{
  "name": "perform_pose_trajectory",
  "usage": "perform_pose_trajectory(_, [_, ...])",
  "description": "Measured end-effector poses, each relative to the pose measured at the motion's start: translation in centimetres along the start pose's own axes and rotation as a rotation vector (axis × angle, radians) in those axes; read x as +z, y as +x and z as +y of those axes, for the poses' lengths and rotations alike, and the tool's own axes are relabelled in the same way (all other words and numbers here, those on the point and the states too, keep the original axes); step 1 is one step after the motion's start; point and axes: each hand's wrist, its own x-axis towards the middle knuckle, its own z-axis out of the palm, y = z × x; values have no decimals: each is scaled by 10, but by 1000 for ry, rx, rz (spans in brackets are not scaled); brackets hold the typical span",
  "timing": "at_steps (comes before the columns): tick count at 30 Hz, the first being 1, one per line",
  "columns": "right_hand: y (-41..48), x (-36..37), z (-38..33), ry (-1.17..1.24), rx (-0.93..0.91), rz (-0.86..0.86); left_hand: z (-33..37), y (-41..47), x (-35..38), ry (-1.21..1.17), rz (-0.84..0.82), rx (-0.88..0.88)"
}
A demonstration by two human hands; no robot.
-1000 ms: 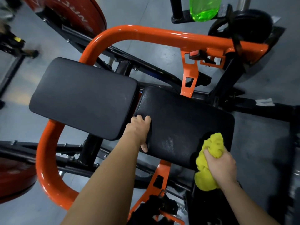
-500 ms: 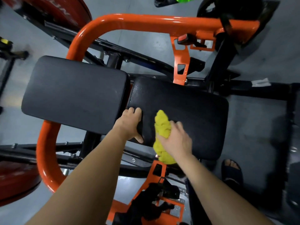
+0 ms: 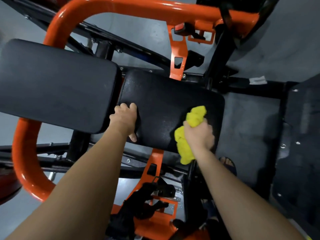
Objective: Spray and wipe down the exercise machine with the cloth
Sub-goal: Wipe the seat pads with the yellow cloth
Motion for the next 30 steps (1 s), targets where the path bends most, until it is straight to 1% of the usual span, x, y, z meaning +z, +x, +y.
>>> perform_pose_trajectory(3, [-25,26,-50,118,-177,-170,0,0,0,11,3,9])
perform_pose_trajectory(4, [-33,33,-62,98,-260,-214,0,0,0,8,5,16])
perform_pose_trajectory(6, [-43,40,-70,-29,-447,-243,-1,0,0,6,5,18])
perform_pose_trajectory(7, [-42,40,-66,-82,-512,-247,-1,0,1,12,-3,10])
perform_pose_trajectory(8, [-36,37,-59,-104,-539,-250,0,0,0,20,-13,-1])
perform_pose_trajectory(11, [-6,15,-12,-156,-480,-229,7,-1,-5,31,-41,-42])
perform_pose_trajectory(13, [14,-2,31,-166,-390,-155,10,-2,-6,55,-43,-58])
perform_pose_trajectory(15, [29,-17,70,-86,-256,-80,13,-1,-5,61,-31,-62])
perform_pose_trajectory(17, [36,-25,88,46,-152,-45,12,-2,-5,60,-21,-66])
perform_pose_trajectory(20, [36,-24,86,124,-81,-36,8,-2,-3,47,-19,-30])
perform_pose_trajectory(22, [33,-21,83,127,-50,18,5,-3,-3,43,-9,-10])
perform_pose_trajectory(27, [4,-5,65,32,25,158,4,-3,-2,44,2,5])
perform_pose_trajectory(29, [-21,10,41,-18,2,178,2,-3,-1,42,2,15])
perform_pose_trajectory(30, [-36,21,24,-33,-54,168,2,-3,-1,26,9,22])
